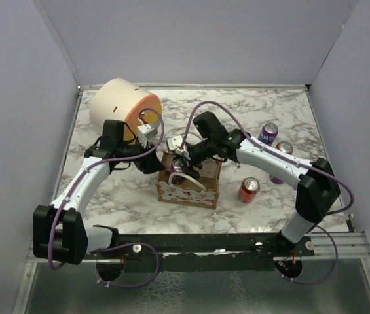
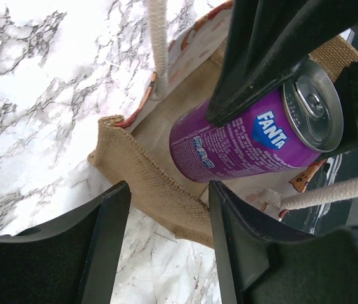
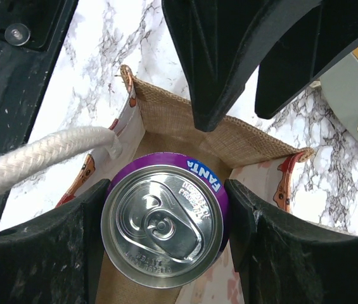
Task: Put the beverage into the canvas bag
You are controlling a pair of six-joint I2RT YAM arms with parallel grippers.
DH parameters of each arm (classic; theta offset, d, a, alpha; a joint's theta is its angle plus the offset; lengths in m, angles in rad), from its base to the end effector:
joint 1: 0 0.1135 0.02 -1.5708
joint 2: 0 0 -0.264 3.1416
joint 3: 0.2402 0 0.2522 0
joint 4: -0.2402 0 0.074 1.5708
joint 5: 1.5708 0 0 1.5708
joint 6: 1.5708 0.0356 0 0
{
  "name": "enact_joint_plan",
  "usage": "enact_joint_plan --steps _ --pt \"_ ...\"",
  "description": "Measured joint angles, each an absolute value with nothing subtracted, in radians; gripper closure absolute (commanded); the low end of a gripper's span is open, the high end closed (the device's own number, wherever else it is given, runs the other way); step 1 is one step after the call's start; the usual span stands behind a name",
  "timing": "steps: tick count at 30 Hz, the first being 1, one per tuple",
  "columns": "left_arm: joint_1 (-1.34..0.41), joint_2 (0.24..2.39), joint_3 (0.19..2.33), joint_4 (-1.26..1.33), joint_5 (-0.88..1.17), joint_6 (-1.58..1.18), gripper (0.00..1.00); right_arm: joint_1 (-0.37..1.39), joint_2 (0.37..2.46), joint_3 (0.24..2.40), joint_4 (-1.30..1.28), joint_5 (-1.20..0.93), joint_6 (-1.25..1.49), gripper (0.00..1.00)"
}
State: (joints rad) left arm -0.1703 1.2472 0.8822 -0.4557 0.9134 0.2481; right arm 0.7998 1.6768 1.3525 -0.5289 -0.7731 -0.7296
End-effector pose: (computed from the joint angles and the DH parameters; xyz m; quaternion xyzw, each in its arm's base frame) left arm 0.2432 -0.0704 0.2623 0.3315 0.7834 -0.3972 0.3445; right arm 0.2363 0.2789 0.2799 -0.6959 0.5341 0.3642 0.3127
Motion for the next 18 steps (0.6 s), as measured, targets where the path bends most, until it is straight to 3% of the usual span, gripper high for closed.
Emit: enact_joint_plan --steps 2,9,18 --pt "-0.159 1.245 0.882 -0.453 0.913 0.241 0.42 0.801 1.682 1.353 -0.523 -0.783 -0.726 0.97" --pt "-0.139 1.237 0.88 -0.438 0.913 0.215 0.56 0.807 1.74 1.33 -0.488 -0.797 -0.711 0.97" --pt "-0.139 1.241 0.855 -0.394 0.937 0.172 0.6 0.813 1.804 1.324 -0.484 -0.805 -0.714 0.97"
